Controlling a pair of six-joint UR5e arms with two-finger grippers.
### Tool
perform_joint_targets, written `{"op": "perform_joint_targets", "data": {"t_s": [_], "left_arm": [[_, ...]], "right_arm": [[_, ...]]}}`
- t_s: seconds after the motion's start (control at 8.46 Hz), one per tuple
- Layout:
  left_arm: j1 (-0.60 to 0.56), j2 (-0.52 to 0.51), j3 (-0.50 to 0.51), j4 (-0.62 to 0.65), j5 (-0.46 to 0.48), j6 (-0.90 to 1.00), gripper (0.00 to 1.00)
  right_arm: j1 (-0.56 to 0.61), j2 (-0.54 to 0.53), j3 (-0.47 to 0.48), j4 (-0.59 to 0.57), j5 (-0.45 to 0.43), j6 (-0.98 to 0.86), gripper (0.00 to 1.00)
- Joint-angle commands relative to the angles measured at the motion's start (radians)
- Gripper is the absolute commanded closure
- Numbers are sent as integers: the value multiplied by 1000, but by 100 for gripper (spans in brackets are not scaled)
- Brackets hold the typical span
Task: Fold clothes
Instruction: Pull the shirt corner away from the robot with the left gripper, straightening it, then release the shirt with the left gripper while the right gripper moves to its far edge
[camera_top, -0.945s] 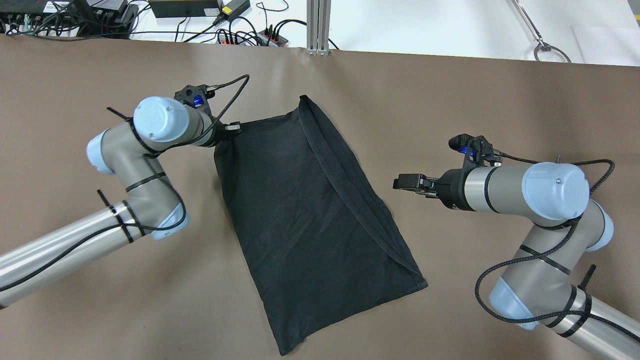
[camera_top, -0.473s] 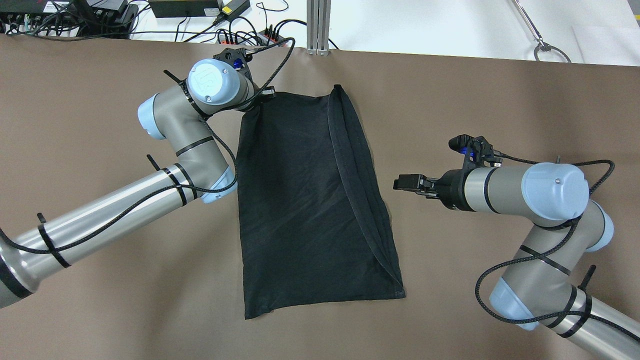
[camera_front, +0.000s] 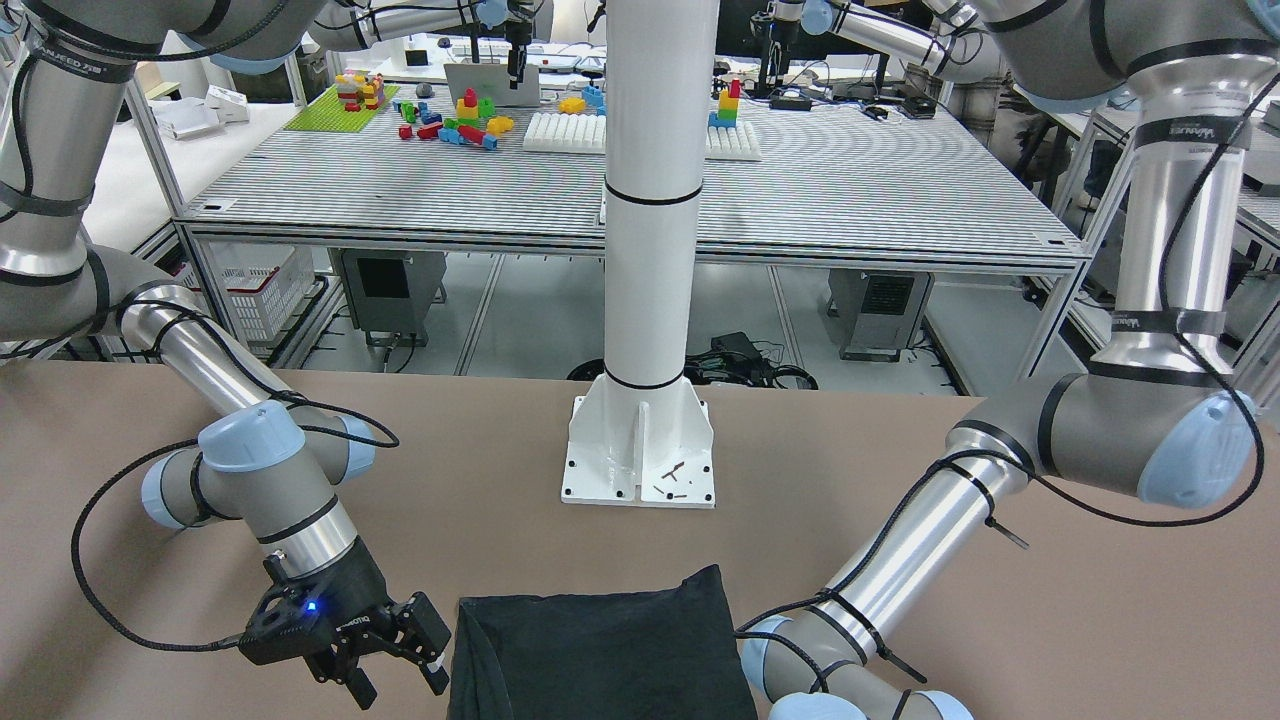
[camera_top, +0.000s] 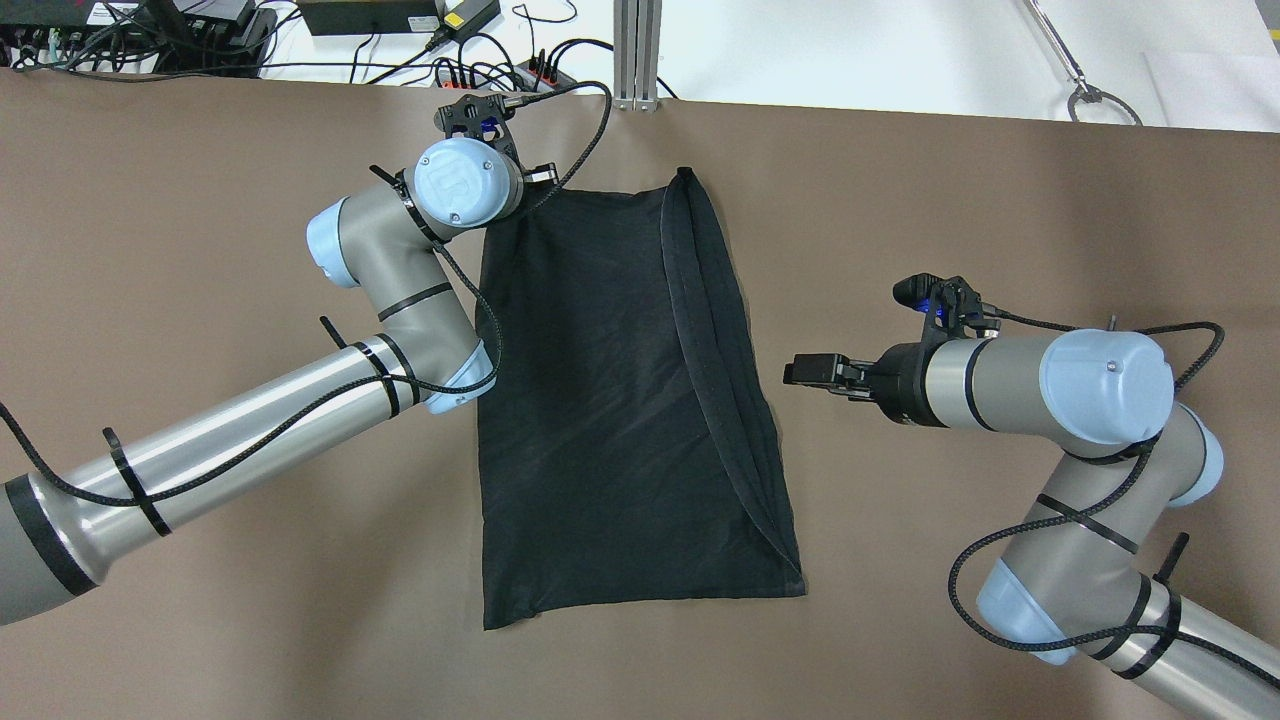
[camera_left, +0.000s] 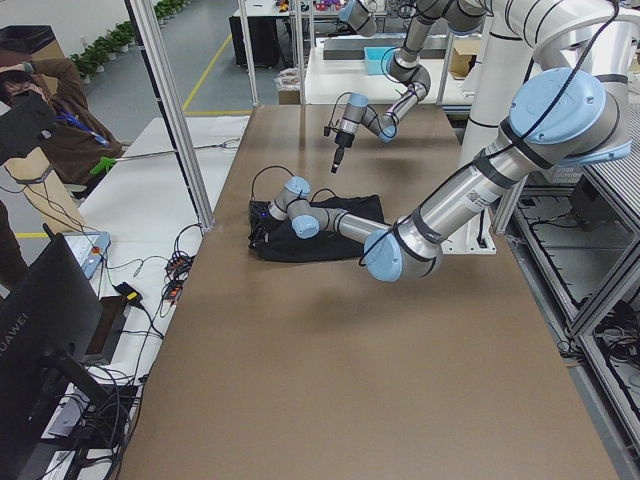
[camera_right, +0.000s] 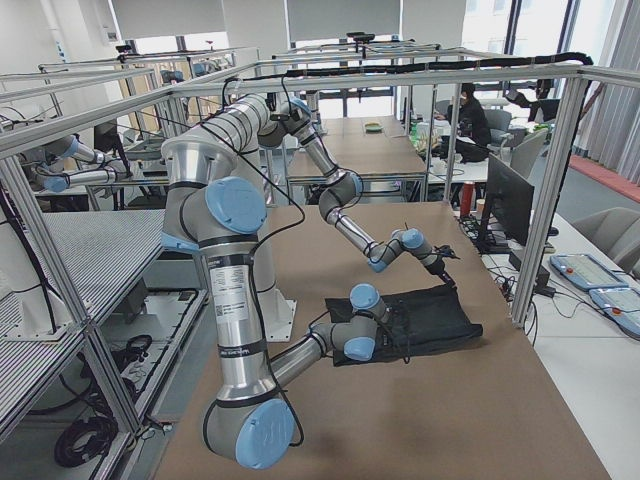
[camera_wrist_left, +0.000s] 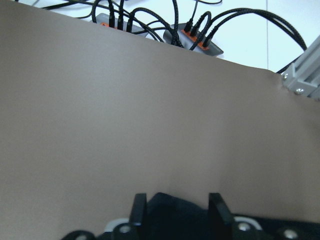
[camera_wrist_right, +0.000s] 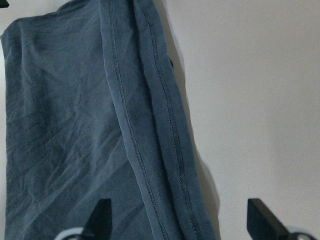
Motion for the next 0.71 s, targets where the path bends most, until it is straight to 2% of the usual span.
{"op": "perform_joint_targets", "data": {"t_s": [0.0, 0.12, 0.24, 0.35, 0.59], "left_arm": [[-121, -36, -1, 5, -197, 11, 5], [-165, -23, -13, 2, -287, 104, 5], [-174, 30, -48, 0, -292, 173, 5], [-196, 63, -79, -1, -335, 229, 5], [-195, 167, -186, -32, -351, 252, 5]], "right_arm": [[2, 98, -6, -119, -106, -111, 5], [3, 180, -20, -258, -175, -205, 5], [3, 242, -73, -305, -211, -294, 6], [2, 320, -180, -301, -239, -313, 5], [-1, 538, -452, -272, -301, -313, 6]]}}
